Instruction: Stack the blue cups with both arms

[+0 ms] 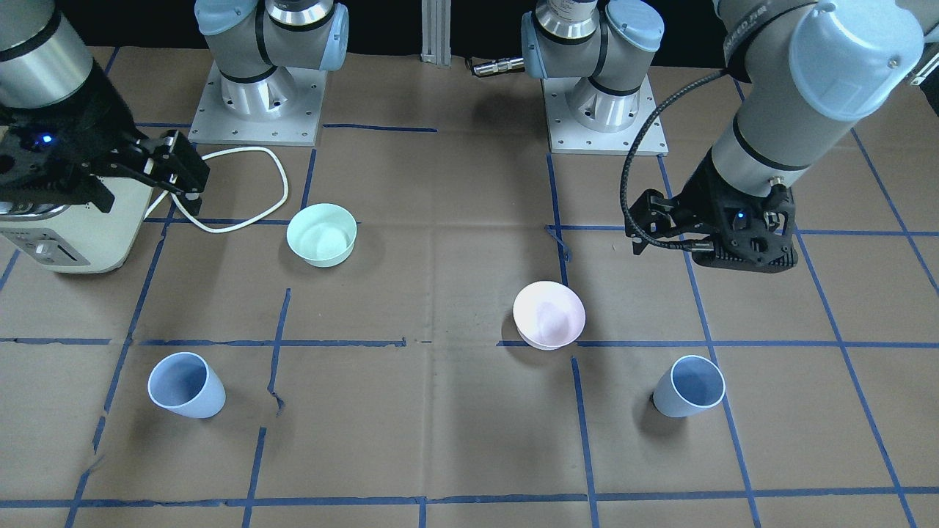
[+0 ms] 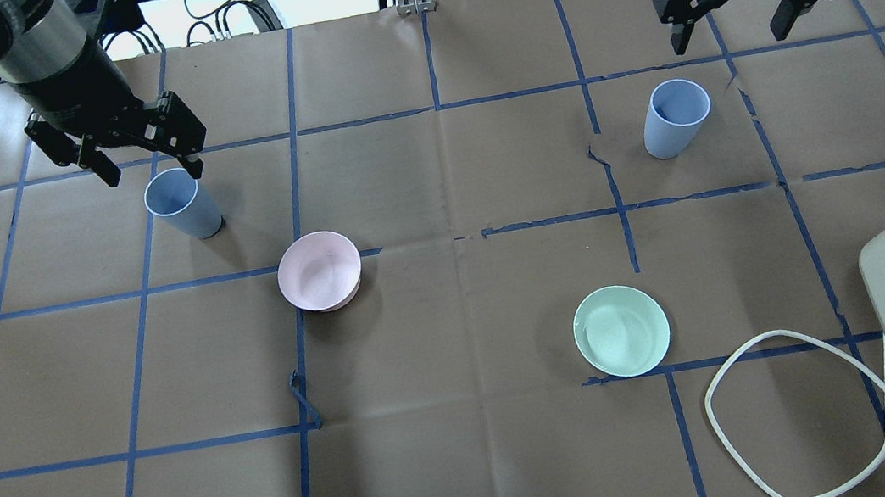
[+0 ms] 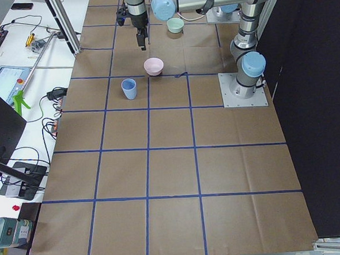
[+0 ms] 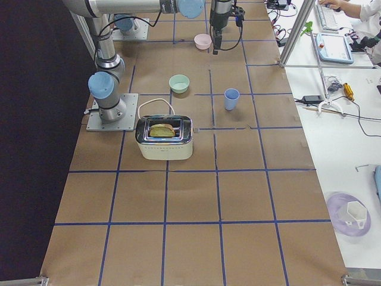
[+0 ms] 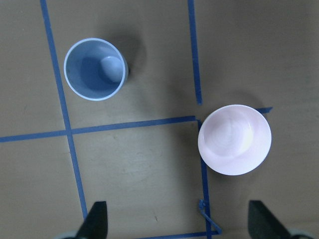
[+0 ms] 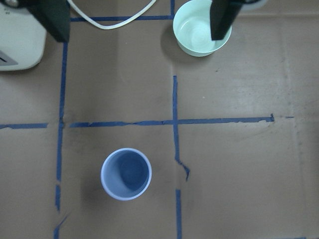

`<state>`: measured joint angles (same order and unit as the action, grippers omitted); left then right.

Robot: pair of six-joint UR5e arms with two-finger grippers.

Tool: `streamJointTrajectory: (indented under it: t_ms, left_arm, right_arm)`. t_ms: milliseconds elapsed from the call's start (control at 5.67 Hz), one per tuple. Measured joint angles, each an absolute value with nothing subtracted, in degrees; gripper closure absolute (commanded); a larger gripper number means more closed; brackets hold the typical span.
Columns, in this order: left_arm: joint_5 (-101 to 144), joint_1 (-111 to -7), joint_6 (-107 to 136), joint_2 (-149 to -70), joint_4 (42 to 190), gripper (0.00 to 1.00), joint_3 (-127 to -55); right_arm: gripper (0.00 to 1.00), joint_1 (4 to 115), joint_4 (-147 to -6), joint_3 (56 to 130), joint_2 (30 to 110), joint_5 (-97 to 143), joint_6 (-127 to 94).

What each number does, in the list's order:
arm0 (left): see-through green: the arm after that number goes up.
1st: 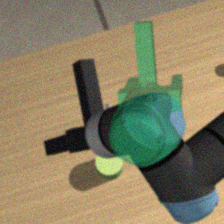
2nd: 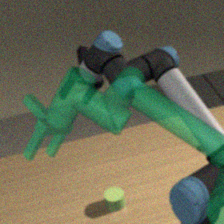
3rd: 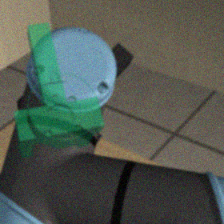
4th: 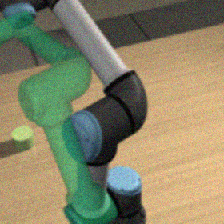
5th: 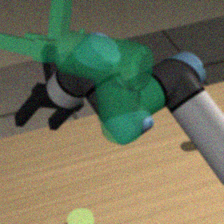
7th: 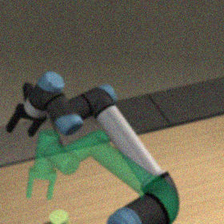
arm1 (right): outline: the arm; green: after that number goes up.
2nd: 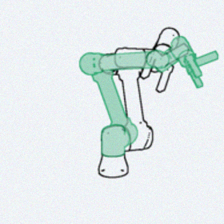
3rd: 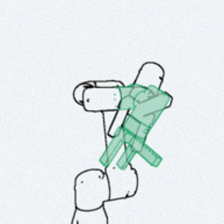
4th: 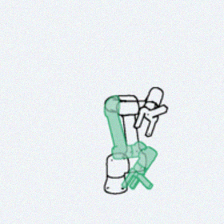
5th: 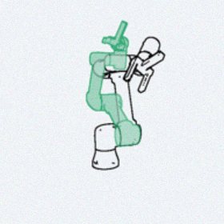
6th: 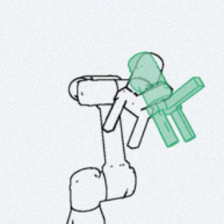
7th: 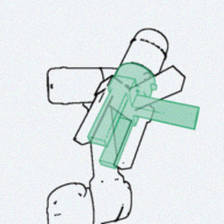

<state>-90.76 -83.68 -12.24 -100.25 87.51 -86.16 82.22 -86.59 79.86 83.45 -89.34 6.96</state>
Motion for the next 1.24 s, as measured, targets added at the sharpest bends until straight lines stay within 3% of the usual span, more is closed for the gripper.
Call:
streamJointTrajectory:
  t_ms: [529,1059,1235]
  left_arm:
    - [-90.56,-80.96,-13.74,-108.58,72.07,0.03,-92.06]
    - [-90.27,-80.84,-13.85,-114.54,63.38,0.05,-92.46]
    - [-90.2,-80.89,-13.88,-115.62,61.17,0.2,-92.37]
  right_arm:
    - [0.0,75.75,-96.96,79.83,76.1,-89.34,19.33]
    - [0.0,75.57,-102.49,80.76,67.87,-89.32,19.86]
    - [0.0,75.58,-102.86,81.2,66.08,-89.13,19.13]
